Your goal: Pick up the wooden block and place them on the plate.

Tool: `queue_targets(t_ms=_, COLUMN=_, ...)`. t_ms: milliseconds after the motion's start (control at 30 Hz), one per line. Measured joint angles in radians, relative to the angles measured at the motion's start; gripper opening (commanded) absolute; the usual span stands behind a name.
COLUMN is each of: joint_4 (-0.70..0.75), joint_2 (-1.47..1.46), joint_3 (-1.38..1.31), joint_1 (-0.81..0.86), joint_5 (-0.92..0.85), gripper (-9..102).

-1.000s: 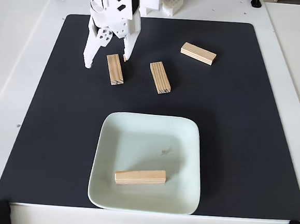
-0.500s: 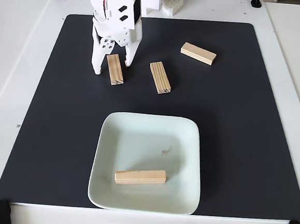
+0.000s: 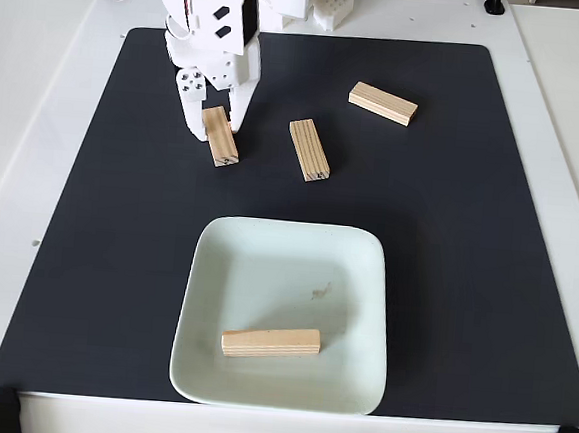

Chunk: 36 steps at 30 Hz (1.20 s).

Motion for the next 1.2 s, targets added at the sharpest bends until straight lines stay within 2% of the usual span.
queue_targets(t_ms=233, joint_4=0.0, joint_2=0.041, joint_3=0.003, joint_1=-0.006, joint_5=-0.035, gripper=0)
queue_targets(t_ms=433, joint_4=-0.011, joint_2=0.348, joint_3=0.006, joint_1=-0.109, joint_5=-0.255, gripper=0)
queue_targets(t_ms=533, joint_4=-0.101, joint_2=0.463, joint_3=0.008, joint_1=-0.153, joint_5=-0.356, gripper=0)
queue_targets(t_ms=700, joint_4=-0.339, joint_2=0.448, joint_3=0.009, joint_1=-0.218, joint_5=-0.491, gripper=0)
queue_targets(t_ms=933, joint_4=-0.733, joint_2=0.17, joint_3=-0.138, joint_1=-0.244, joint_5=-0.604, gripper=0)
queue_targets(t_ms=1200, joint_4=-0.917, joint_2=-0.193, joint_3=-0.476, joint_1=-0.27, joint_5=-0.635, gripper=0)
